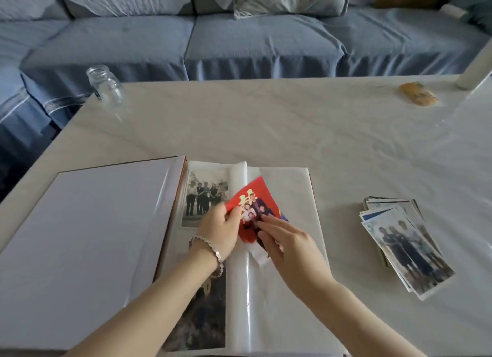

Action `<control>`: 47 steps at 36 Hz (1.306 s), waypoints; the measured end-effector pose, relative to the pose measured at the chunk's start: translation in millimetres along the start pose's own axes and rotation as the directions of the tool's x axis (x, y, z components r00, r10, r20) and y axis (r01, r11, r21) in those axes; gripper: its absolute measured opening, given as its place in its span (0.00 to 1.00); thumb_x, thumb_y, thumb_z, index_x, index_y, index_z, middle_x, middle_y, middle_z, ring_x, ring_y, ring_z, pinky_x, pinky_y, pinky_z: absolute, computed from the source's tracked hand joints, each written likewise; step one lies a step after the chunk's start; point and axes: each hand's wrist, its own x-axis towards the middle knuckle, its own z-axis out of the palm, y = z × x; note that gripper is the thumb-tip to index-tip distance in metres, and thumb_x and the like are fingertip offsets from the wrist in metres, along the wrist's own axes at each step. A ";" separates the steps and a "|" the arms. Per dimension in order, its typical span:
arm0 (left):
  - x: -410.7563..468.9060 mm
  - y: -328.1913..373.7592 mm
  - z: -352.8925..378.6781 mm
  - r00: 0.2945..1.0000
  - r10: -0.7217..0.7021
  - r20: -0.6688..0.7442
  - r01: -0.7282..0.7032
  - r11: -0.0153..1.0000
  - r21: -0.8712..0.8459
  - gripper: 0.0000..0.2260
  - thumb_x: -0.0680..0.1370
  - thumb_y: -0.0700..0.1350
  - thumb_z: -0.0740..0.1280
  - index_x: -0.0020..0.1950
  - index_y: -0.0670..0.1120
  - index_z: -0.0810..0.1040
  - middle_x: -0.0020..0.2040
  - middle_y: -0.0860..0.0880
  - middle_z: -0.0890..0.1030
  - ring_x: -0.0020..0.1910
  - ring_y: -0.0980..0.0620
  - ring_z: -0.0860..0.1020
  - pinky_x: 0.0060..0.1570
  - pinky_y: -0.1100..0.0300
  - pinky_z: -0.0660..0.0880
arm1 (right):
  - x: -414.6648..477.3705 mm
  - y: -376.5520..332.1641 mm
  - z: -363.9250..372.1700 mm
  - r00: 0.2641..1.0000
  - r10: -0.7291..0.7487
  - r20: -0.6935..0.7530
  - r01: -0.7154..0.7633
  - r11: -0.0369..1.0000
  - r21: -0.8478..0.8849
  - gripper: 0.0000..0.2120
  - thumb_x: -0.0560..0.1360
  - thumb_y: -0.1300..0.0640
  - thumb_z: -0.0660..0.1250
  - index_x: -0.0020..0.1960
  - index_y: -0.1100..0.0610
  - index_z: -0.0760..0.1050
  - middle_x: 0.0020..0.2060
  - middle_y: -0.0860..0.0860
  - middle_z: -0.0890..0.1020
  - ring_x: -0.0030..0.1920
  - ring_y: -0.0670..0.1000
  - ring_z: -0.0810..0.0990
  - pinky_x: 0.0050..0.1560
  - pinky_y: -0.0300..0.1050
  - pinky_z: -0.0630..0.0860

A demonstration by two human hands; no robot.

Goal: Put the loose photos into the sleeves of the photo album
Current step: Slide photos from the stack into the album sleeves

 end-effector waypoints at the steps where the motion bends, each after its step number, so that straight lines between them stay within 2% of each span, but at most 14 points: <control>1: 3.2 1.2 -1.1 0.997 -0.010 -0.073 0.010 1.000 0.009 0.12 0.81 0.47 0.58 0.48 0.39 0.75 0.41 0.45 0.78 0.37 0.52 0.75 0.31 0.68 0.67 | -0.6 7.3 -1.5 1.000 0.017 -0.020 -0.018 0.999 -0.033 0.15 0.75 0.52 0.60 0.52 0.57 0.82 0.52 0.51 0.83 0.53 0.50 0.80 0.53 0.36 0.72; 4: 12.0 13.9 -10.9 0.957 0.034 -0.288 -0.021 0.999 0.047 0.08 0.82 0.45 0.56 0.49 0.43 0.70 0.38 0.50 0.73 0.36 0.51 0.72 0.32 0.59 0.62 | -4.0 33.9 -6.5 0.994 0.106 -0.035 -0.111 0.975 -0.195 0.21 0.74 0.47 0.57 0.55 0.58 0.80 0.58 0.56 0.80 0.59 0.57 0.78 0.59 0.43 0.70; 7: 19.1 29.2 -21.7 0.911 0.163 -0.378 -0.105 0.980 0.169 0.07 0.82 0.43 0.55 0.55 0.42 0.70 0.44 0.43 0.76 0.40 0.44 0.72 0.35 0.57 0.58 | -7.7 53.1 -12.1 0.979 0.200 0.038 -0.180 0.938 -0.296 0.27 0.72 0.41 0.55 0.58 0.58 0.78 0.62 0.56 0.77 0.64 0.59 0.74 0.62 0.52 0.68; 10: 23.5 43.1 -28.1 0.898 0.271 -0.347 -0.138 0.921 0.363 0.12 0.82 0.43 0.53 0.64 0.42 0.67 0.48 0.40 0.79 0.46 0.37 0.75 0.36 0.56 0.59 | -13.6 58.9 -13.2 0.980 0.176 0.088 -0.132 0.919 -0.371 0.28 0.71 0.39 0.54 0.60 0.57 0.78 0.65 0.55 0.75 0.67 0.57 0.71 0.62 0.53 0.65; 13: 28.8 51.6 -29.5 0.904 0.332 -0.271 -0.133 0.818 0.560 0.13 0.82 0.43 0.52 0.66 0.45 0.65 0.48 0.43 0.80 0.47 0.38 0.77 0.37 0.57 0.59 | -18.2 57.8 -10.6 0.972 0.210 0.108 -0.171 0.940 -0.295 0.33 0.71 0.36 0.50 0.66 0.55 0.73 0.71 0.51 0.67 0.72 0.48 0.55 0.65 0.46 0.58; 15: 32.2 53.6 -28.9 0.907 0.349 -0.236 -0.128 0.761 0.636 0.13 0.82 0.43 0.51 0.66 0.47 0.64 0.47 0.45 0.81 0.46 0.39 0.77 0.37 0.57 0.60 | -20.4 58.0 -8.6 0.973 0.215 0.084 -0.187 0.947 -0.262 0.34 0.71 0.36 0.49 0.67 0.54 0.72 0.72 0.49 0.64 0.72 0.43 0.51 0.65 0.42 0.57; 17: 33.8 54.6 -27.2 0.918 0.345 -0.197 -0.126 0.722 0.680 0.13 0.82 0.43 0.51 0.65 0.47 0.64 0.45 0.46 0.79 0.44 0.40 0.76 0.36 0.57 0.60 | -20.5 58.3 -7.5 0.973 0.217 0.078 -0.190 0.947 -0.259 0.33 0.71 0.36 0.50 0.67 0.53 0.72 0.72 0.48 0.64 0.71 0.41 0.53 0.63 0.41 0.59; 21: 35.6 55.3 -23.4 0.934 0.343 -0.100 -0.147 0.624 0.768 0.12 0.81 0.42 0.53 0.65 0.45 0.63 0.41 0.48 0.74 0.38 0.43 0.70 0.35 0.58 0.62 | -19.4 57.7 -5.4 0.979 0.198 0.057 -0.175 0.945 -0.277 0.28 0.72 0.40 0.54 0.63 0.55 0.76 0.68 0.52 0.71 0.69 0.48 0.62 0.58 0.47 0.68; 24: 39.9 55.6 -19.5 0.935 0.350 -0.052 -0.169 0.570 0.804 0.12 0.81 0.40 0.52 0.64 0.44 0.62 0.41 0.47 0.76 0.35 0.44 0.68 0.32 0.58 0.60 | -19.3 57.3 -4.5 0.976 0.211 0.051 -0.190 0.946 -0.264 0.29 0.72 0.40 0.54 0.64 0.55 0.75 0.69 0.52 0.70 0.70 0.47 0.61 0.60 0.46 0.65; 30: 50.5 50.2 -11.6 0.966 0.256 -0.034 -0.161 0.699 0.697 0.07 0.82 0.42 0.52 0.59 0.44 0.63 0.31 0.50 0.67 0.35 0.43 0.71 0.34 0.57 0.64 | -20.5 59.1 -3.5 0.980 0.198 0.034 -0.181 0.943 -0.278 0.27 0.72 0.41 0.56 0.62 0.56 0.77 0.67 0.54 0.73 0.68 0.53 0.69 0.58 0.48 0.68; 34: 55.4 45.2 -8.6 0.989 0.125 0.074 -0.145 0.810 0.568 0.03 0.81 0.42 0.53 0.54 0.43 0.61 0.33 0.49 0.68 0.33 0.47 0.70 0.33 0.57 0.66 | -20.3 60.3 -2.6 0.982 0.190 0.021 -0.177 0.947 -0.269 0.27 0.71 0.41 0.57 0.61 0.56 0.77 0.66 0.54 0.73 0.68 0.53 0.69 0.58 0.49 0.69; 38: 67.3 42.9 -8.0 0.968 -0.098 0.231 -0.023 0.883 0.468 0.13 0.79 0.37 0.54 0.63 0.40 0.59 0.39 0.46 0.70 0.39 0.47 0.73 0.36 0.57 0.69 | -20.7 61.1 -2.6 0.980 0.199 0.024 -0.188 0.953 -0.236 0.29 0.71 0.39 0.55 0.63 0.55 0.76 0.69 0.51 0.69 0.71 0.46 0.61 0.61 0.45 0.64; 43: 86.6 43.2 -16.1 0.934 -0.183 0.308 -0.048 0.789 0.613 0.16 0.78 0.33 0.56 0.64 0.42 0.60 0.52 0.43 0.79 0.52 0.45 0.78 0.47 0.54 0.76 | -19.6 60.4 -1.7 0.978 0.205 0.027 -0.194 0.956 -0.220 0.30 0.71 0.38 0.54 0.64 0.55 0.75 0.70 0.52 0.69 0.71 0.48 0.62 0.63 0.46 0.63; 47: 95.8 48.3 -24.0 0.893 -0.235 0.383 -0.116 0.702 0.703 0.14 0.78 0.34 0.55 0.64 0.41 0.64 0.39 0.52 0.83 0.43 0.51 0.79 0.45 0.57 0.76 | -19.4 61.3 -1.5 0.979 0.203 0.014 -0.194 0.955 -0.226 0.27 0.71 0.41 0.57 0.61 0.56 0.77 0.67 0.54 0.72 0.68 0.53 0.68 0.60 0.51 0.68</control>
